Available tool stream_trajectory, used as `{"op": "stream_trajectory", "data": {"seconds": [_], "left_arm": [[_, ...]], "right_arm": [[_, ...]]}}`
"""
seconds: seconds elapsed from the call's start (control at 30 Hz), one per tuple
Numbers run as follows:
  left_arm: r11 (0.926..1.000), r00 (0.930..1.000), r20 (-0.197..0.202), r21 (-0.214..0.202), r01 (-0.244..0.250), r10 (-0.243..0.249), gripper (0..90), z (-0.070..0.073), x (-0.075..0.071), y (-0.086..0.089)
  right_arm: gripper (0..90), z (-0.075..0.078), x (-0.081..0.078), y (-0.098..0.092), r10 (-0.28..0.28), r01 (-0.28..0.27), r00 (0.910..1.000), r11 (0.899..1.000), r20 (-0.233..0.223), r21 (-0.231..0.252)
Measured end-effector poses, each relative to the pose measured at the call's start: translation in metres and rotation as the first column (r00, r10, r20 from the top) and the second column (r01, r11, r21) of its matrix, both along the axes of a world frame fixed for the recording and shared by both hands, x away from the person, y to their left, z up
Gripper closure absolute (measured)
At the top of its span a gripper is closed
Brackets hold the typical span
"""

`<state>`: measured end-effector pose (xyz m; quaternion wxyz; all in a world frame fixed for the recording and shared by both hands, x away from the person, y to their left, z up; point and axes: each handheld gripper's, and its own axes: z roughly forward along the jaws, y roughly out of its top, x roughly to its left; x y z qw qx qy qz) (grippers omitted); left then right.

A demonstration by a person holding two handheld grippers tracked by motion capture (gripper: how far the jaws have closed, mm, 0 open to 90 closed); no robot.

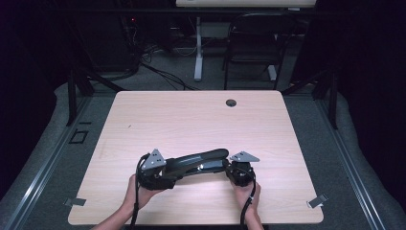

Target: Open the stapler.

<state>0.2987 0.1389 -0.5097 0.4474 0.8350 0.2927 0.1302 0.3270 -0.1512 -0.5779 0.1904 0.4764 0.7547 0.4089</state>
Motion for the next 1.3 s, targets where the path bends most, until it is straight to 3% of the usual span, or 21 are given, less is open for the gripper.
{"op": "stream_trajectory", "data": {"seconds": [0.17, 0.3, 0.5, 0.7, 0.83, 0.9, 1.1, 1.17, 1.2, 1.3], "left_arm": [[0.9997, 0.9999, 0.004, 0.016, -0.016, 0.016, 47.6, -0.008, -0.003, -0.025], [0.9996, 0.9997, 0.000, 0.016, -0.024, 0.024, 53.4, -0.012, -0.004, -0.035], [0.9981, 0.9981, -0.004, 0.005, -0.061, 0.061, 70.7, -0.022, -0.003, -0.054], [0.9952, 0.9952, -0.001, -0.007, -0.098, 0.098, 81.7, -0.032, -0.003, -0.075], [0.9901, 0.9900, -0.012, -0.002, -0.140, 0.140, 89.7, -0.041, -0.002, -0.086], [0.9847, 0.9844, -0.029, -0.011, -0.174, 0.173, 89.8, -0.048, -0.001, -0.092], [0.9770, 0.9769, -0.031, -0.021, -0.212, 0.211, 89.9, -0.054, 0.003, -0.099], [0.9728, 0.9732, -0.016, -0.028, -0.230, 0.229, 89.9, -0.053, 0.004, -0.103], [0.9675, 0.9684, -0.022, -0.042, -0.249, 0.249, 89.9, -0.053, 0.007, -0.106], [0.9613, 0.9623, -0.036, -0.050, -0.271, 0.270, 89.9, -0.055, 0.010, -0.110]], "right_arm": [[90.0, -0.003, -0.002, 0.000, 0.010, -0.010, 0.9997, 1.000, 0.020, -0.004], [90.0, -0.004, -0.003, -0.001, 0.019, -0.019, 0.9995, 1.000, 0.025, 0.001], [90.0, -0.005, -0.003, 0.001, 0.023, -0.022, 0.9988, 1.000, 0.043, -0.008], [90.0, -0.005, -0.003, 0.001, 0.024, -0.023, 0.9987, 1.000, 0.044, -0.007], [90.0, -0.005, -0.004, 0.001, 0.025, -0.025, 0.9988, 1.000, 0.043, -0.008], [90.0, -0.005, -0.004, 0.002, 0.028, -0.027, 0.9986, 1.000, 0.045, -0.009], [90.0, -0.005, -0.004, 0.002, 0.027, -0.026, 0.9986, 1.000, 0.046, -0.014], [90.0, -0.005, -0.004, 0.002, 0.027, -0.026, 0.9984, 0.999, 0.049, -0.020], [90.0, -0.005, -0.004, 0.002, 0.026, -0.025, 0.9984, 0.999, 0.050, -0.020], [90.0, -0.005, -0.004, 0.002, 0.026, -0.025, 0.9983, 0.999, 0.052, -0.020]]}}
